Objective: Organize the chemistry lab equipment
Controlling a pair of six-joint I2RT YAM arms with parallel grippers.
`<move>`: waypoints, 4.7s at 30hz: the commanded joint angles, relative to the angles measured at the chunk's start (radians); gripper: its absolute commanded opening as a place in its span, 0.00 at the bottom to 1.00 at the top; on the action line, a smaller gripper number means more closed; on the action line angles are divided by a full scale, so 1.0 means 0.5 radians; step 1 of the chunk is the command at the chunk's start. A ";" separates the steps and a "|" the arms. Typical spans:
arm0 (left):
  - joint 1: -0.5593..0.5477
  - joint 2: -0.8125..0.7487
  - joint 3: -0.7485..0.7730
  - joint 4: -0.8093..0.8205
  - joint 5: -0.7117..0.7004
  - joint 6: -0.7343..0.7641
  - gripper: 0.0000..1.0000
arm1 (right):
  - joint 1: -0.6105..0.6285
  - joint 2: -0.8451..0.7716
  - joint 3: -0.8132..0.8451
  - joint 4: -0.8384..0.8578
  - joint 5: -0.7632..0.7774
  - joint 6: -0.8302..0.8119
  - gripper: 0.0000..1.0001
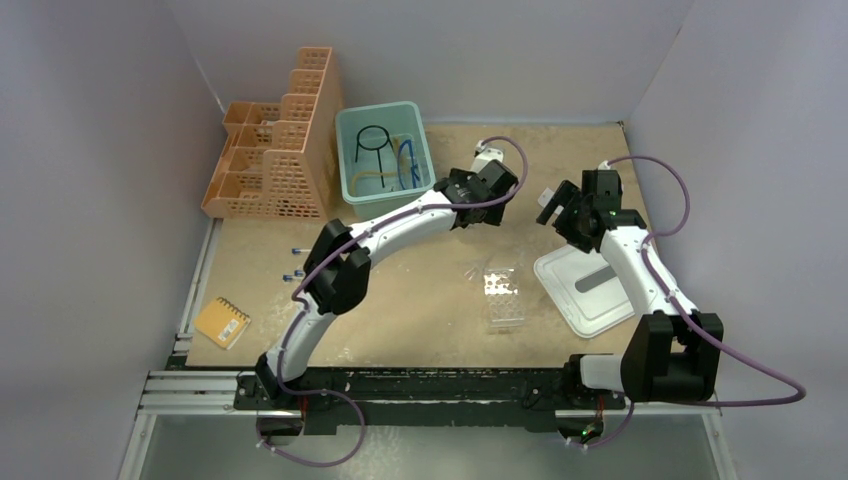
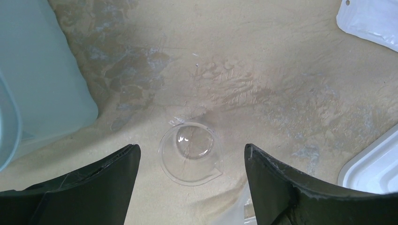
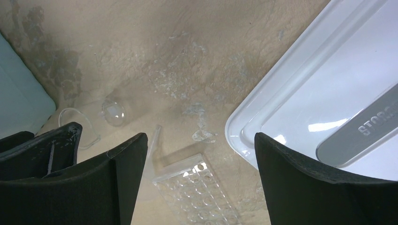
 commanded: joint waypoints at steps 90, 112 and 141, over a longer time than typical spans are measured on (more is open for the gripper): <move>0.998 -0.443 -0.603 0.043 0.141 0.096 0.63 | -0.007 0.083 0.089 -0.011 -0.067 -0.038 0.80; 0.899 -1.170 -0.744 0.340 0.753 0.113 0.75 | -0.005 -0.088 0.036 0.005 -0.086 -0.101 0.83; 0.154 -0.373 -0.742 0.602 1.284 0.377 0.50 | -0.007 -0.171 -0.194 0.010 -0.148 -0.025 0.66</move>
